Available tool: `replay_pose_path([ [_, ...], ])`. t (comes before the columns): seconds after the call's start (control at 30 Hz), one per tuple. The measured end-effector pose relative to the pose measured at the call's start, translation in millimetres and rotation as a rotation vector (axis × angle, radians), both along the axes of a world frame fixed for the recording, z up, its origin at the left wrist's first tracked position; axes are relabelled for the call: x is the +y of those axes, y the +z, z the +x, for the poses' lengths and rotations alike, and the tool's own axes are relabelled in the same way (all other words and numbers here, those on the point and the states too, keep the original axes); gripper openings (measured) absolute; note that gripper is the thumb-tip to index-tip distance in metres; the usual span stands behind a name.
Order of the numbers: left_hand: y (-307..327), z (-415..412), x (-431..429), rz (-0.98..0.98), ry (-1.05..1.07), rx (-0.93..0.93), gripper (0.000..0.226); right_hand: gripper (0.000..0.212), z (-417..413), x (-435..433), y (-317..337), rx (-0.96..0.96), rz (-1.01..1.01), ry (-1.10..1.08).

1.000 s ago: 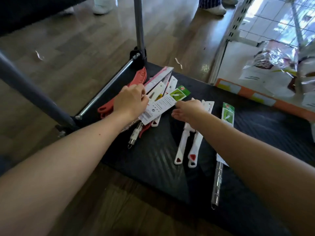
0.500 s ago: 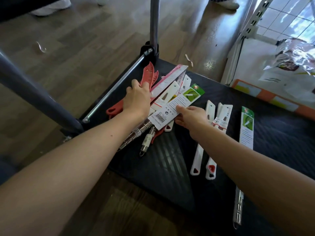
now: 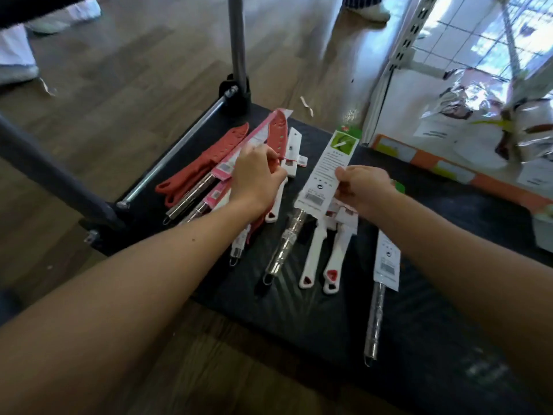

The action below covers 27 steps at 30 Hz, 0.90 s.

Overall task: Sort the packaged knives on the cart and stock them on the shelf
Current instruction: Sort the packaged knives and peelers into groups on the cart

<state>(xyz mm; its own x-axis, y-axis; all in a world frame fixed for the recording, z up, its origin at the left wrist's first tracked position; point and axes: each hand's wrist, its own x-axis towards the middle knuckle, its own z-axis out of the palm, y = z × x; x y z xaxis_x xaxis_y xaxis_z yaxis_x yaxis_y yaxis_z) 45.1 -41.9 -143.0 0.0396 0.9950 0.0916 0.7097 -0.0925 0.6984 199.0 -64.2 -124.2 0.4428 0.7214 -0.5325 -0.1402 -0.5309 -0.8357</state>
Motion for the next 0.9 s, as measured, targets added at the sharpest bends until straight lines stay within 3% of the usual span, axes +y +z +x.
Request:
replay_pose_path([
  [0.07, 3.4, 14.7, -9.1, 0.005, -0.042, 0.008, 0.021, 0.007, 29.0, -9.4, 8.2, -0.034, -0.048, 0.008],
  [0.37, 7.8, 83.0, -54.0, 0.017, -0.249, 0.038, 0.024, 0.018, 98.4, -71.7, 7.4, -0.225, -0.191, 0.046],
  [0.47, 8.6, 94.8, -65.6, 0.012, -0.284, 0.029, 0.024, 0.01, 97.5, -75.0, 5.8, -0.202, -0.205, 0.071],
  [0.6, 10.5, 98.6, -73.2, 0.015, -0.319, 0.043, 0.024, 0.027, 93.7, -72.1, 5.8, -0.17, -0.256, 0.132],
  [0.9, 10.3, 119.2, -89.6, 0.017, -0.409, 0.031, 0.021, 0.029, 131.1, -87.0, 26.3, -0.267, -0.378, 0.205],
])
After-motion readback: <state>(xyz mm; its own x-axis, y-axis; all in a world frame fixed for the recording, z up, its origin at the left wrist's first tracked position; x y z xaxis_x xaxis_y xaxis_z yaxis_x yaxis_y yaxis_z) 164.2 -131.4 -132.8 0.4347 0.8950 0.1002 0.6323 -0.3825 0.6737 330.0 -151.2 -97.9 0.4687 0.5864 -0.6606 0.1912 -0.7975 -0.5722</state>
